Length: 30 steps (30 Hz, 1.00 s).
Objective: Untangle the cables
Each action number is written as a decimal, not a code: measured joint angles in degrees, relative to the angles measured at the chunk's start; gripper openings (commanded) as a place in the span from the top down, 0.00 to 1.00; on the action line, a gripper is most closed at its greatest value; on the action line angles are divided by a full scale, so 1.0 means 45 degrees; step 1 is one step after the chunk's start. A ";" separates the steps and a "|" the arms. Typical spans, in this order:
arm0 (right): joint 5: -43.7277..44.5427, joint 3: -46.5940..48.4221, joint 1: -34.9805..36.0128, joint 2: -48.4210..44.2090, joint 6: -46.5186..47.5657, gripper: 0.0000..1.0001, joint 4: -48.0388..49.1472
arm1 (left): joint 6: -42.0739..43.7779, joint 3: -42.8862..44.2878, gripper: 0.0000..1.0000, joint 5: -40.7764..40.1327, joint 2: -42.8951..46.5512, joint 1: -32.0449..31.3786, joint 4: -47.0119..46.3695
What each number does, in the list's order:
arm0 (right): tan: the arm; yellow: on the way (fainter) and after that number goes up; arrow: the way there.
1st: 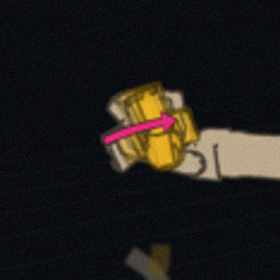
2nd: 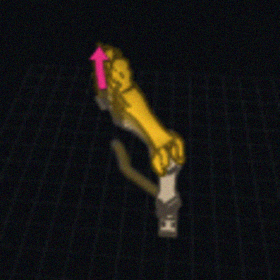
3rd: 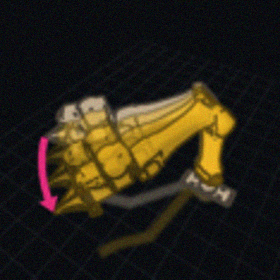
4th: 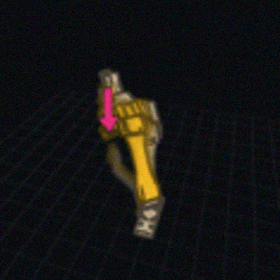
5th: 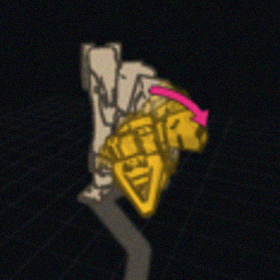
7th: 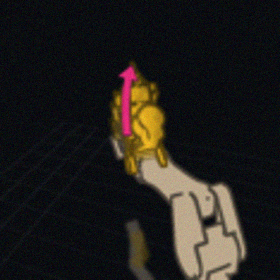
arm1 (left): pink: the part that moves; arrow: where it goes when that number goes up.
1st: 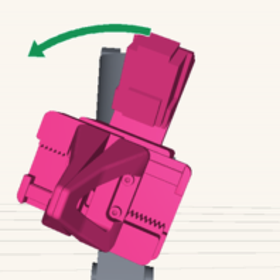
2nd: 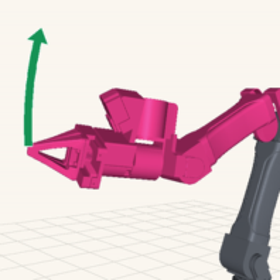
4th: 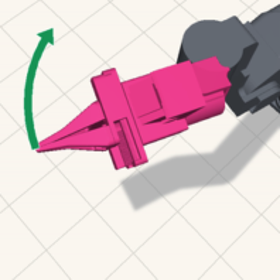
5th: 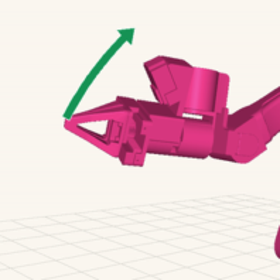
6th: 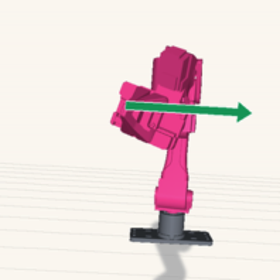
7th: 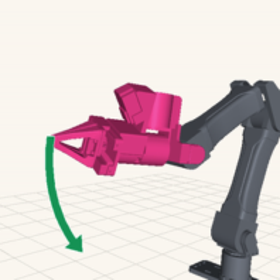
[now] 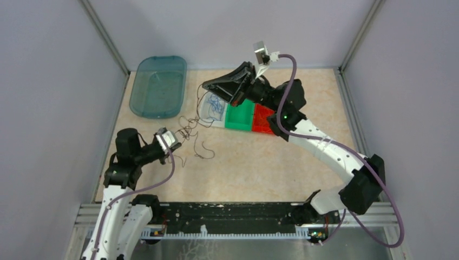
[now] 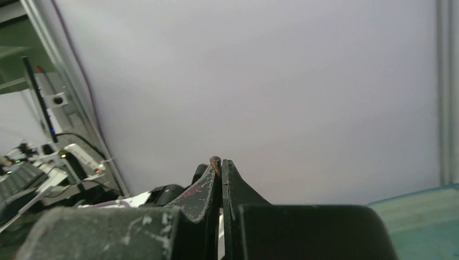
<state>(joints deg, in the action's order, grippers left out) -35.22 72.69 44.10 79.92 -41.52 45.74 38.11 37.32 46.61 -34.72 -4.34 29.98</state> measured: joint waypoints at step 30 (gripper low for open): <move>-0.0112 -0.0180 -0.3235 -0.2453 -0.0685 1.00 -0.1025 | 0.1365 0.1982 0.00 0.0918 -0.1287 0.0024 0.2084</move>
<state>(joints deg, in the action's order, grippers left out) -35.73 71.88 29.54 68.88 -44.60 41.12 44.25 46.24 50.74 -40.51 -4.23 39.35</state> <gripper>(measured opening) 0.010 0.995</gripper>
